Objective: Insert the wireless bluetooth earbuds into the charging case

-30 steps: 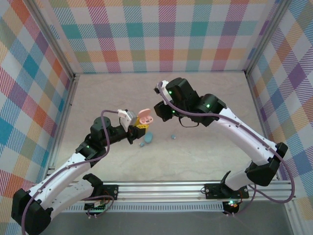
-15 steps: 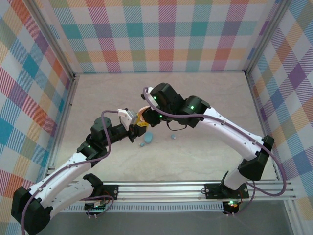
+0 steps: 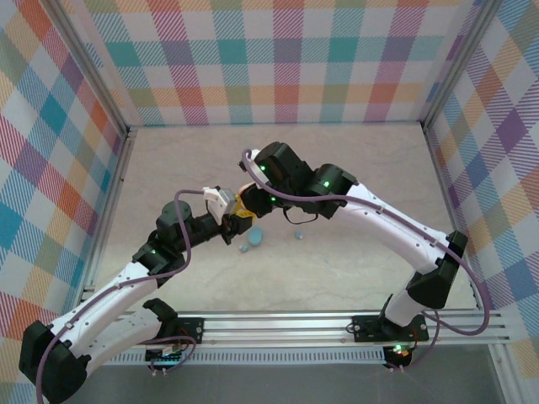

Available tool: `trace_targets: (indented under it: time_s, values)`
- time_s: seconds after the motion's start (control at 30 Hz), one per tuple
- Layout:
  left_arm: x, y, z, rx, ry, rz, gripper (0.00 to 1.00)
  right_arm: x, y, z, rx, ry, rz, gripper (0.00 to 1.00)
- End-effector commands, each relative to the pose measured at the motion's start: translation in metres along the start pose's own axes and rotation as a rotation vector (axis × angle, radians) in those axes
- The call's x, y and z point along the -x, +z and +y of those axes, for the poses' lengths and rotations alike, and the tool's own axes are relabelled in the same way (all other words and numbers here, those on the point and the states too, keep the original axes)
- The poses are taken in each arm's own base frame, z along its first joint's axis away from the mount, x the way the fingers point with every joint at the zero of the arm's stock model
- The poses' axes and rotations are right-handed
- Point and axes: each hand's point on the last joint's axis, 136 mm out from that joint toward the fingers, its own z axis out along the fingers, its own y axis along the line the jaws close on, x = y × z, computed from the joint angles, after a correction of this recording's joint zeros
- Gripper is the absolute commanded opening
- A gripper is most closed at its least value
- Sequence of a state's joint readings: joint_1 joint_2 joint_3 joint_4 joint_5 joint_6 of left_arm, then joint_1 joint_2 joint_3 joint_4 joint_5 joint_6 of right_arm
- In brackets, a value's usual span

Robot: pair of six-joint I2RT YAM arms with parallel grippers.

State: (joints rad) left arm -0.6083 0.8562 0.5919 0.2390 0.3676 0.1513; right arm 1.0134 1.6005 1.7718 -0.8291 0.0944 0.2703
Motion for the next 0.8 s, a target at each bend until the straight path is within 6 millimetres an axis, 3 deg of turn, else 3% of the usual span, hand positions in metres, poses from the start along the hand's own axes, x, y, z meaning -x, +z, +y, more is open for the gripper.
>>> trace_targets:
  time_s: [0.0,0.27,0.57,0.77]
  values:
    - [0.019,-0.001,-0.003,-0.004,0.045,-0.060,0.22,0.002,0.002,0.009,0.016,-0.009,0.006,0.20]
    - [0.020,-0.002,-0.003,-0.002,0.048,-0.062,0.21,-0.004,0.002,0.003,-0.019,-0.009,0.022,0.22]
    - [0.018,-0.004,-0.003,0.000,0.044,-0.056,0.21,0.006,-0.013,0.009,0.008,0.014,-0.023,0.31]
    - [0.018,-0.003,-0.004,-0.002,0.044,-0.056,0.21,0.012,-0.023,0.014,0.042,0.035,-0.049,0.32]
